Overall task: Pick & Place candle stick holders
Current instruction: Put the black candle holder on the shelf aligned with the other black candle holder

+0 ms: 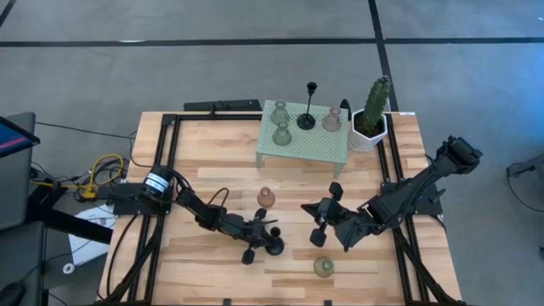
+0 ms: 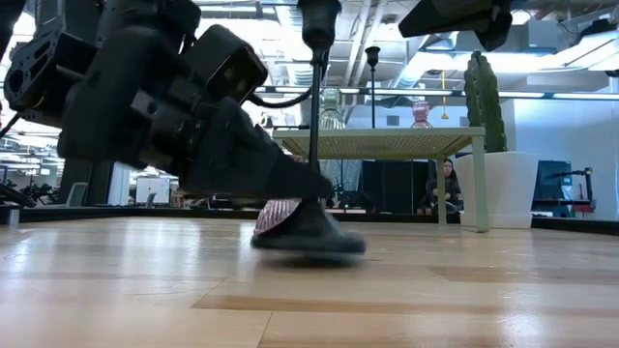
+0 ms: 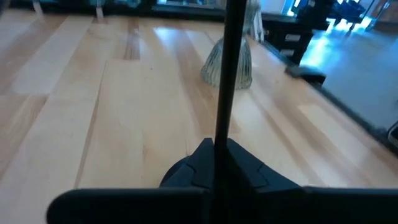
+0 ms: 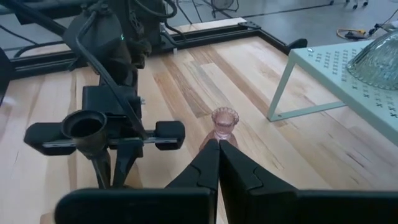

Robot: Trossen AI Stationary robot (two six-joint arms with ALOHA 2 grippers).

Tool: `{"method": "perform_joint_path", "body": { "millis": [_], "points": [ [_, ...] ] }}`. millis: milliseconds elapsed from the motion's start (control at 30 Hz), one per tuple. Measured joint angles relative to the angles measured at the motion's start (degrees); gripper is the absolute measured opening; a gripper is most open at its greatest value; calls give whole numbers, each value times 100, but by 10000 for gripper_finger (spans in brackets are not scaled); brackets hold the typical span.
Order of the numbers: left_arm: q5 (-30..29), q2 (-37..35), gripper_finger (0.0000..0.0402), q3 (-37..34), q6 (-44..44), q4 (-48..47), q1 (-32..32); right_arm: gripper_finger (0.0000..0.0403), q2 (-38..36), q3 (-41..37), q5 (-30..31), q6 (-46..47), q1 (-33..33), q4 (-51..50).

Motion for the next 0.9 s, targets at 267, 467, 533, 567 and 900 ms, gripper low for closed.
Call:
{"method": "perform_joint_path", "body": {
  "millis": [267, 467, 533, 567, 900],
  "points": [
    [-26, -951, 13, 200, 19, -1517, 79, 0, 0, 0, 295, 0, 127, 9],
    [-50, -1732, 15, 204, 335, -2098, 222, 0, 216, 5, 455, 0, 219, 394],
    [-47, -1900, 13, 204, 510, -2153, 295, 0, 411, 4, 491, -9, 213, 728],
    [-45, -1996, 13, 204, 591, -2238, 337, 0, 518, 4, 491, -81, 189, 904],
    [173, -2189, 14, 199, 651, -2485, 706, 0, 1380, 3, 297, -1178, -143, 2801]
  ]
}}
